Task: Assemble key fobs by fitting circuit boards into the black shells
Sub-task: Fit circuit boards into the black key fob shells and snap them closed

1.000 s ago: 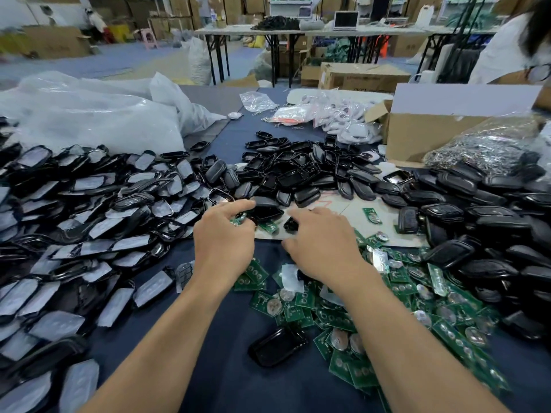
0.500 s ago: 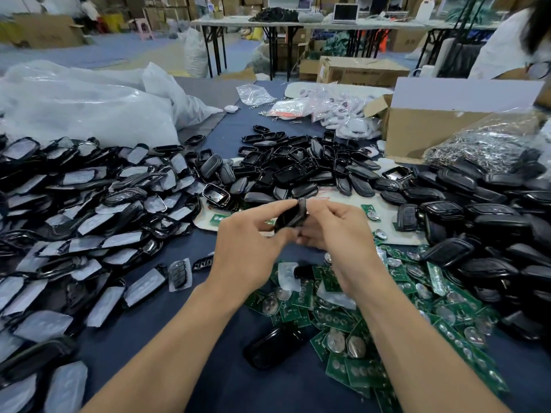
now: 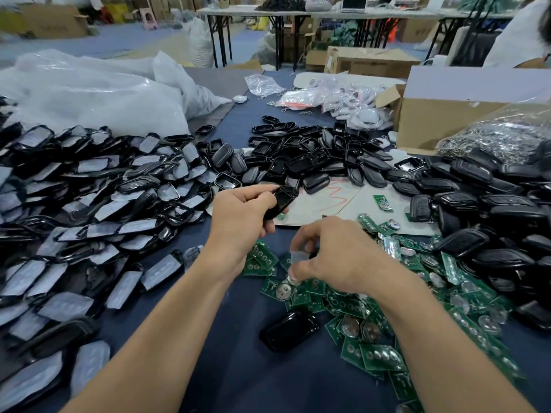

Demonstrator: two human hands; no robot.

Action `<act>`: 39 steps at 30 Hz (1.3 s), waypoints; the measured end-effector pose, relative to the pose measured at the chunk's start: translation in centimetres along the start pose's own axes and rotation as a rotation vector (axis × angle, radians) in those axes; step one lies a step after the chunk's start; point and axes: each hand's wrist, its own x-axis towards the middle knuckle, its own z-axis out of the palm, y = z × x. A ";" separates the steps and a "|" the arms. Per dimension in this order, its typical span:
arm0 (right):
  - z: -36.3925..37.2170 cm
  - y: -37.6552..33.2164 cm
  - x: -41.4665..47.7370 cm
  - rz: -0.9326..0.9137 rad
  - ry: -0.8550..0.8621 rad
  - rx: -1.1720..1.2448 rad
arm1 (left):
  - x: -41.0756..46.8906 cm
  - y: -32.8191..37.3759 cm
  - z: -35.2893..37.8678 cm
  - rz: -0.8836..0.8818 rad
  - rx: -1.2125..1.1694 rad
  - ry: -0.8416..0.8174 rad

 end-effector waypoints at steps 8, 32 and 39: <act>0.9 -0.2 0.4 0.021 0.244 0.696 | 0.3 0.2 -0.4 -0.022 -0.009 0.032; -1.4 1.1 0.4 0.051 0.238 1.046 | 0.3 -1.3 -0.3 -0.052 0.120 -0.179; -0.6 0.9 0.9 0.127 0.321 1.240 | 0.0 -0.7 0.2 -0.052 0.003 -0.249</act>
